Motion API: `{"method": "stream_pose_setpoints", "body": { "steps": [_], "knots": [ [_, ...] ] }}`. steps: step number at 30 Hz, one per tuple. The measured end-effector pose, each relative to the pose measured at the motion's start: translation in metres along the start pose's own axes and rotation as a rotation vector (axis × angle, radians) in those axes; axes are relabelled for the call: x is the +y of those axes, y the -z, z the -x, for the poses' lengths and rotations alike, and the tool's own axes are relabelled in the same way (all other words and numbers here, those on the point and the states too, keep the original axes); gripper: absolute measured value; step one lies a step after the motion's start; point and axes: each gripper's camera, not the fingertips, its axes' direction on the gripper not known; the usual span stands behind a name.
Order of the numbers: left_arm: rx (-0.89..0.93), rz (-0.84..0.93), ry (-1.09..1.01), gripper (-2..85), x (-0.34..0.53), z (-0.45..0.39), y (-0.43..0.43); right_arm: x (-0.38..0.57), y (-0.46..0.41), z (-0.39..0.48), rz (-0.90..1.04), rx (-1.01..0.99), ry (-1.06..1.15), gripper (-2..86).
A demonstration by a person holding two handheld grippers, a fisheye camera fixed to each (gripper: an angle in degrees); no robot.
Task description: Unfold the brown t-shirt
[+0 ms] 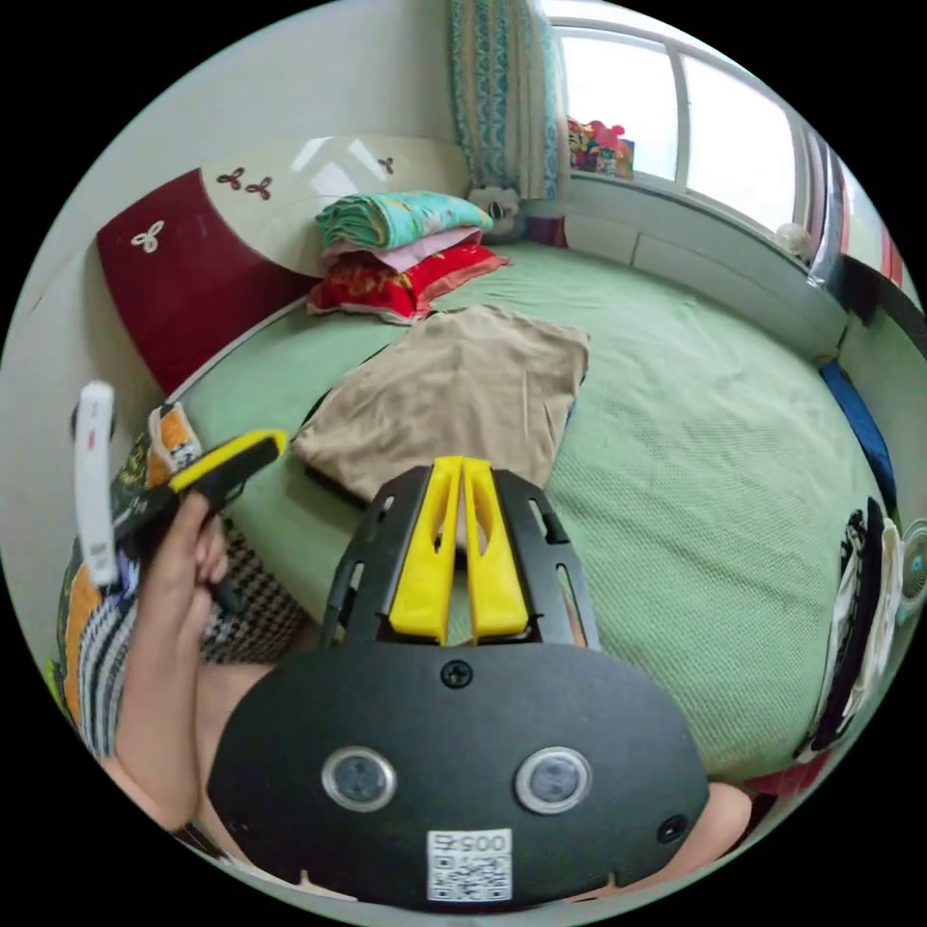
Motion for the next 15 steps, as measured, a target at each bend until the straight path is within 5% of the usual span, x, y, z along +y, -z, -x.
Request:
{"method": "stream_pose_setpoints", "body": {
  "steps": [4, 7, 11, 15],
  "knots": [
    [0.064, -0.040, -0.081, 6.3, -0.009, 0.001, 0.005, -0.044, -0.073, -0.003, 0.046, 0.081, -0.054, -1.0],
    [0.142, 0.036, -0.120, 6.6, -0.012, 0.009, -0.003, -0.041, -0.139, -0.021, 0.230, 0.018, -0.099, -1.1],
    [0.105, 0.075, -0.148, 6.6, -0.016, 0.024, -0.008, -0.040, -0.159, -0.056, 0.197, -0.123, -0.186, -1.3],
    [0.133, 0.056, -0.151, 6.6, -0.022, 0.041, -0.006, -0.052, -0.180, -0.048, 0.249, -0.056, -0.016, -1.3]
  ]
}}
